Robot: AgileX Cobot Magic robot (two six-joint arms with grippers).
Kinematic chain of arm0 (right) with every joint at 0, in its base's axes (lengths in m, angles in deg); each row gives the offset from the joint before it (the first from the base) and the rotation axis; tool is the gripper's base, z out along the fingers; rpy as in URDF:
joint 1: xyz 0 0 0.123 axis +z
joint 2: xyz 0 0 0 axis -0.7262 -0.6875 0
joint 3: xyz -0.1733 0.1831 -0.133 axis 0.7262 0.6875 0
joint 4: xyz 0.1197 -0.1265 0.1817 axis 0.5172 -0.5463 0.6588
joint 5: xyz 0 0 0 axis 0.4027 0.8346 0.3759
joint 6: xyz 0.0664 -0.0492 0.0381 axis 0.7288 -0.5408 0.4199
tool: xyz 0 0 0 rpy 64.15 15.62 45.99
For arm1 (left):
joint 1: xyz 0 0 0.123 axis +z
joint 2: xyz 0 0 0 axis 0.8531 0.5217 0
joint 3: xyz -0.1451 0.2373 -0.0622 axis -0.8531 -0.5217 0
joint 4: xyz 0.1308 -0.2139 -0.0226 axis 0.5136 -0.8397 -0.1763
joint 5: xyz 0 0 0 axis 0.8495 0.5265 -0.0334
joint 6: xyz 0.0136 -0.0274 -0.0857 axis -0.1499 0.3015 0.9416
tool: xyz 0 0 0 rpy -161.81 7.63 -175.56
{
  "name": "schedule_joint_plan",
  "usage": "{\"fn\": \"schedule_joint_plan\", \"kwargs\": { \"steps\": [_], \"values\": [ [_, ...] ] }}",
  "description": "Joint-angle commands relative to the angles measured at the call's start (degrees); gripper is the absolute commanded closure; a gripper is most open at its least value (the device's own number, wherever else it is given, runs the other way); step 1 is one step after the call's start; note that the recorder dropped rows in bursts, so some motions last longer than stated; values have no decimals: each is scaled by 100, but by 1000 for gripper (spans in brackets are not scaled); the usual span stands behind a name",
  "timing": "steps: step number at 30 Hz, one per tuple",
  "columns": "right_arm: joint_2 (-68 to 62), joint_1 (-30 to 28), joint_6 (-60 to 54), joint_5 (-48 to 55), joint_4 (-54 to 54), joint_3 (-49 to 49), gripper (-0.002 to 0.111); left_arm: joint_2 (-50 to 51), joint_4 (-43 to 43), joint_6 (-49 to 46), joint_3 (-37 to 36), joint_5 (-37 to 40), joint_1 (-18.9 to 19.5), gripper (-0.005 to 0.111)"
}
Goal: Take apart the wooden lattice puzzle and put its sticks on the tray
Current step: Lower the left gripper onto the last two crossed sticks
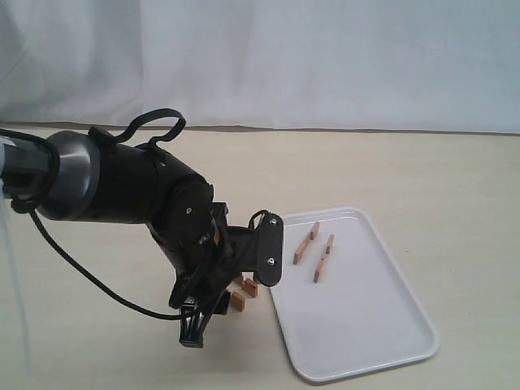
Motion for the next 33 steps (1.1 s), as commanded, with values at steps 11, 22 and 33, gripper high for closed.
{"fn": "schedule_joint_plan", "kwargs": {
  "steps": [11,22,33],
  "values": [
    [24,8,-43,15,-46,16,104,160,-59,-121,-18,-110,9,62],
    [24,8,-43,15,-46,16,104,315,-43,-121,-18,-354,9,62],
    [24,8,-43,15,-46,16,104,422,-34,-121,-29,-354,9,76]
  ]
}}
